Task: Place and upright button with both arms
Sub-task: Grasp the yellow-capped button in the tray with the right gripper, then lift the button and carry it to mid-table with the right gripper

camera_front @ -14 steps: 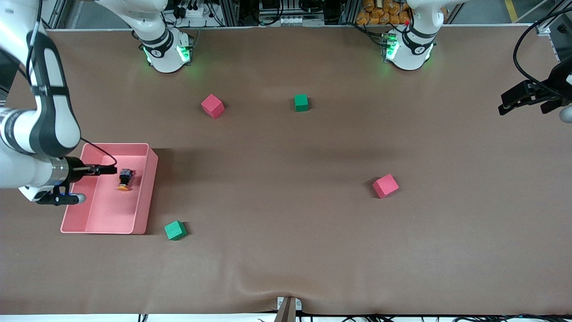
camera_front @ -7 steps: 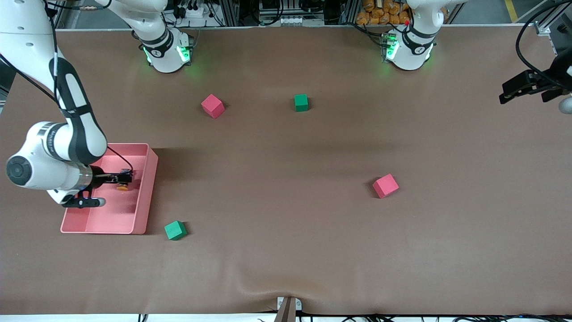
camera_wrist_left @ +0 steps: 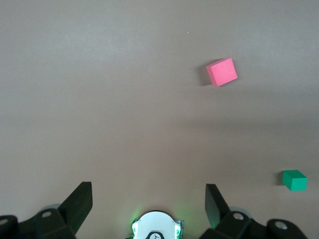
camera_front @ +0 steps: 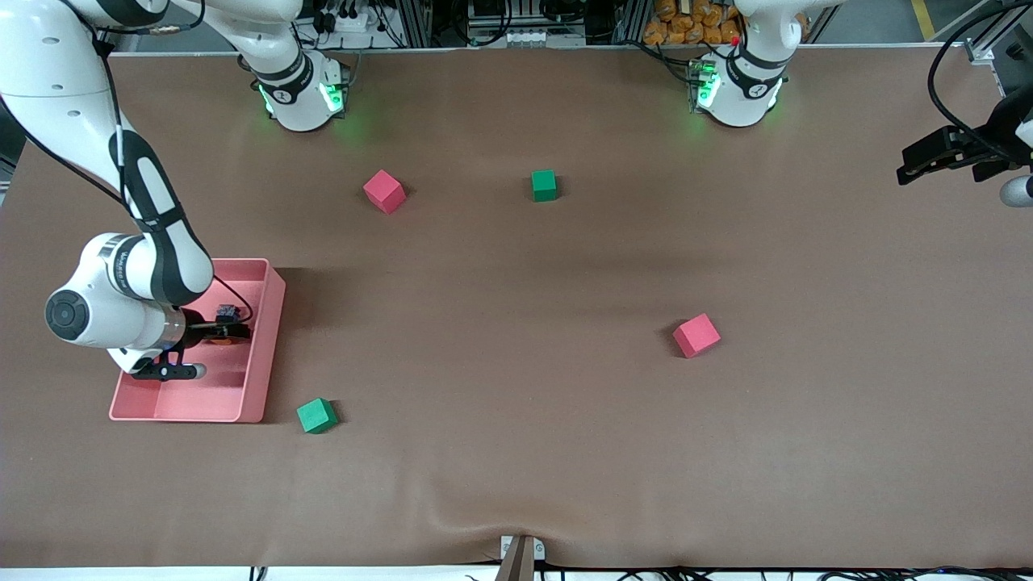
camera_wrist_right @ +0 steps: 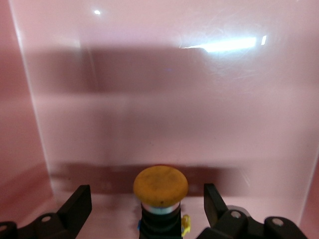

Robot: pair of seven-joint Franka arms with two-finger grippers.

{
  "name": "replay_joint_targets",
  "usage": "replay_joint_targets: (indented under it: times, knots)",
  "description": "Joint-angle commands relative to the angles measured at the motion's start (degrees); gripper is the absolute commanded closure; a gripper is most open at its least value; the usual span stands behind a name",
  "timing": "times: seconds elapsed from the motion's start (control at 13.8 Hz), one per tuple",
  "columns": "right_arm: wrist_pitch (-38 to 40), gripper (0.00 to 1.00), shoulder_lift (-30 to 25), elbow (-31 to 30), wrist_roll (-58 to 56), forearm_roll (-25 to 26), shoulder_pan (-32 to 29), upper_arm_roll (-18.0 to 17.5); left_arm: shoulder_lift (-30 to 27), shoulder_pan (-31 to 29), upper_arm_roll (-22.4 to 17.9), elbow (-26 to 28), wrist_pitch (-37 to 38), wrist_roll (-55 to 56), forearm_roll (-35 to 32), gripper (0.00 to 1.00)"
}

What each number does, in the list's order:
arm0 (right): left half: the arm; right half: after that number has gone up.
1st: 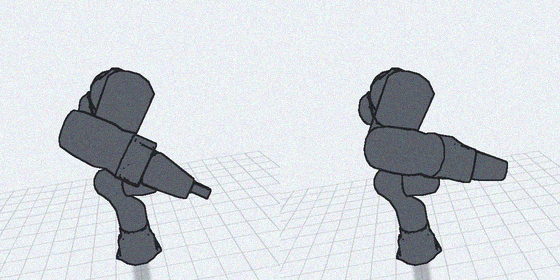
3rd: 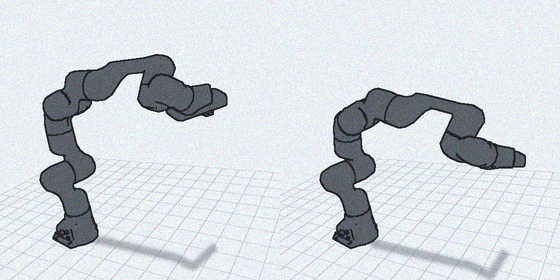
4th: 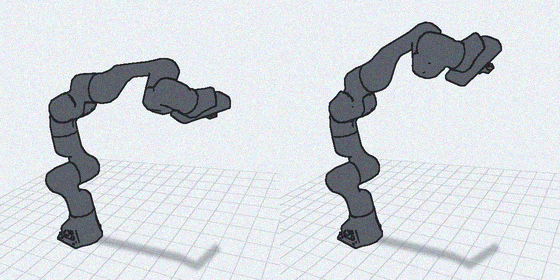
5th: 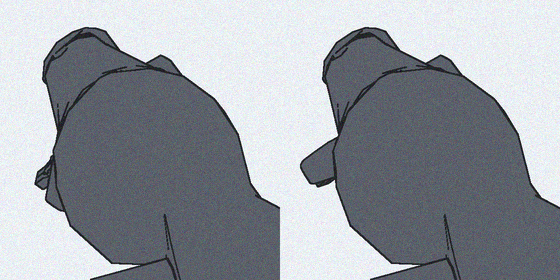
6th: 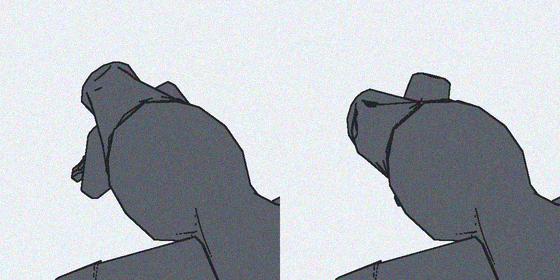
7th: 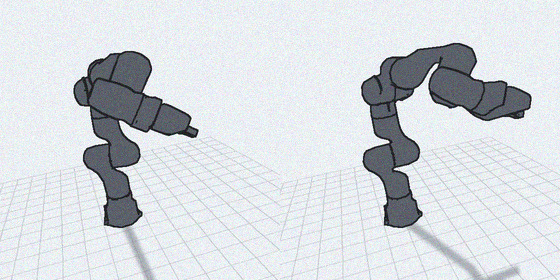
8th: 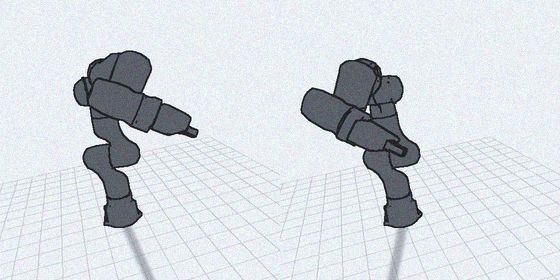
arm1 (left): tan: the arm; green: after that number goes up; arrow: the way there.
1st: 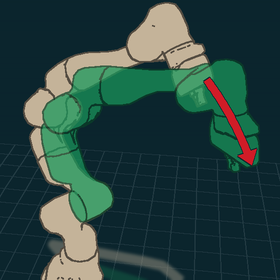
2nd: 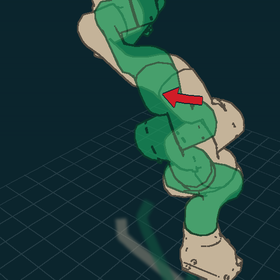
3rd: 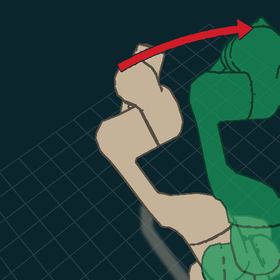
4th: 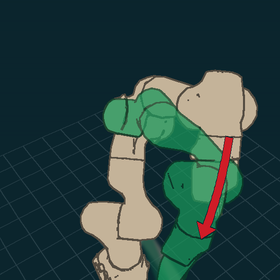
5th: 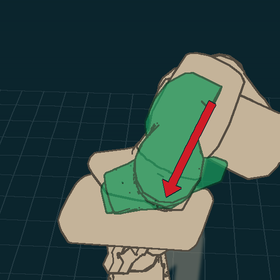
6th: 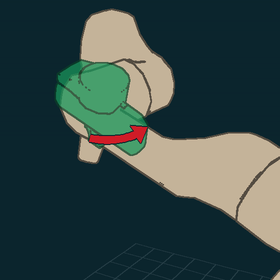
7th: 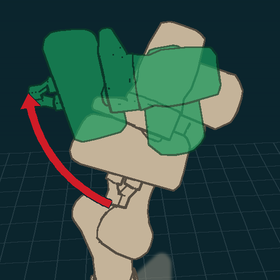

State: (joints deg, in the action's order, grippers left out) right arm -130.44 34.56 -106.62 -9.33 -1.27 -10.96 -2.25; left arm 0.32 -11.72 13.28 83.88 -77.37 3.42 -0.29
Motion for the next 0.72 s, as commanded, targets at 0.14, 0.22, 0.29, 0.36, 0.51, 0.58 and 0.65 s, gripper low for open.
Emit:
replay_joint_targets:
  times: [0.14, 0.22, 0.29, 0.36, 0.51, 0.58, 0.65]
  knots:
    - [-1.13, 0.97, 0.68, 0.01, -5.34, 0.39, -2.22, -0.47, -1.8, -0.5, -0.09, -2.49, 0.82, -0.08, 0.03, 0.0]
    - [-0.87, 1.0, 0.51, 0.62, -6.13, 0.39, -2.22, -0.47, -2.25, -0.85, -0.45, -3.36, 0.82, -0.42, -0.06, 0.0]
    - [0.61, 1.0, 0.24, 1.49, -6.14, 0.39, -2.4, -0.47, -2.25, -1.37, -1.23, -3.46, 0.82, -0.69, 0.2, 0.0]
    - [3.85, 1.0, 0.07, 3.85, -6.23, 0.39, -2.66, -0.47, -2.16, -1.46, -1.59, -3.55, 0.82, -0.87, 0.29, 0.0]
    - [15.24, 1.0, -0.2, 10.6, -5.62, 0.12, -2.66, -0.56, -1.99, -1.29, -1.68, -3.46, 0.82, -0.87, 0.12, 0.0]
    - [22.09, 1.0, -0.2, 15.6, -5.53, 0.04, -2.31, -0.56, -1.9, -1.29, -1.51, -3.46, 0.82, -0.78, 0.03, 0.0]
    - [29.3, 1.0, -0.2, 20.7, -5.35, -0.05, -1.88, -0.73, -1.81, -1.38, -1.59, -3.29, 0.82, -0.87, -0.06, 0.0]
